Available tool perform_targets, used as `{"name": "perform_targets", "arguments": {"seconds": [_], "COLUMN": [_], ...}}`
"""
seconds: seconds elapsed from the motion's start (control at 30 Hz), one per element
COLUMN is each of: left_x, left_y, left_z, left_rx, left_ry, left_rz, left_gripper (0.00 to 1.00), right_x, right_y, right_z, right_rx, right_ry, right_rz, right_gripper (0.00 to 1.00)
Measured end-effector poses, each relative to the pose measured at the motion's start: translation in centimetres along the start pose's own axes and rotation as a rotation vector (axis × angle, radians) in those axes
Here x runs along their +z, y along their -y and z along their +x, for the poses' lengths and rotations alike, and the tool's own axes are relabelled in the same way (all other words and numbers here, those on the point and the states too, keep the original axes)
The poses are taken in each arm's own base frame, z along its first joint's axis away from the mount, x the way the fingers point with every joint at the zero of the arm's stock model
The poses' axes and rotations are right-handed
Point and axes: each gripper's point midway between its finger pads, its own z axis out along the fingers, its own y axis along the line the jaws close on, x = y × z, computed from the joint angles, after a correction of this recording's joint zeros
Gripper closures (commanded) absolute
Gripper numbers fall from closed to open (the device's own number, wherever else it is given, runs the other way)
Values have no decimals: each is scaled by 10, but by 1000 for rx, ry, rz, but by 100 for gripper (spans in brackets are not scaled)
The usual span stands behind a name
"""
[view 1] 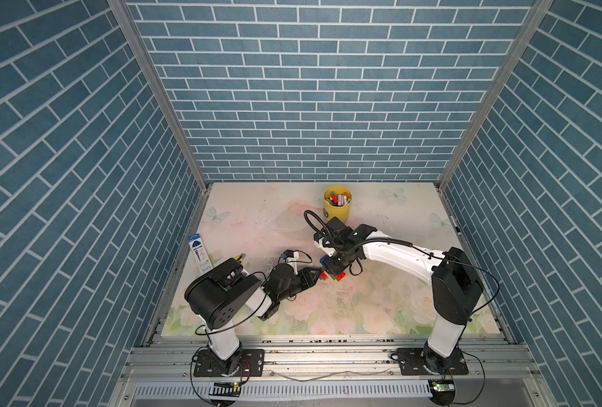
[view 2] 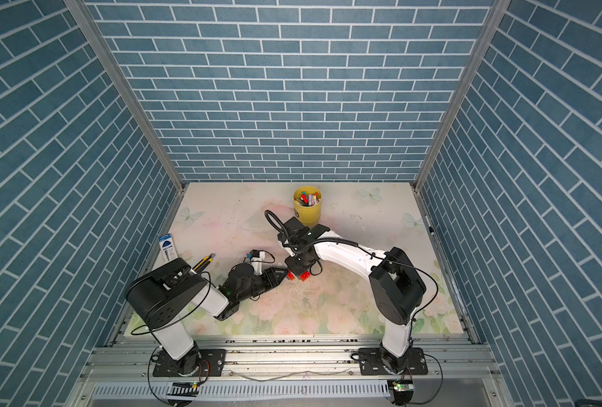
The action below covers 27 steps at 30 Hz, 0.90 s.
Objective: Assemble the letter y with lego
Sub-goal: Assemble the lego brick with the lego brick.
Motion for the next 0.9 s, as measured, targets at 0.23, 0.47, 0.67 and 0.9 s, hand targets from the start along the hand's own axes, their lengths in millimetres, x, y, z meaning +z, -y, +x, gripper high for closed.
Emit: {"name": "perform_targets", "arguments": {"seconds": [0.23, 0.47, 0.67, 0.9], "left_x": [0, 0, 0, 0], "left_y": [0, 0, 0, 0], "left_z": [0, 0, 0, 0], "left_rx": [0, 0, 0, 0], "left_ry": [0, 0, 0, 0], "left_rz": [0, 1, 0, 1], "left_gripper": [54, 54, 54, 54], "right_x": [-9, -5, -5, 0], "right_y": [0, -3, -8, -11], "right_z": [0, 6, 4, 4], "right_rx": [4, 3, 8, 11], "right_ry": [20, 5, 9, 5], "right_rz": [5, -9, -27, -33], "right_gripper": [80, 80, 80, 80]}}
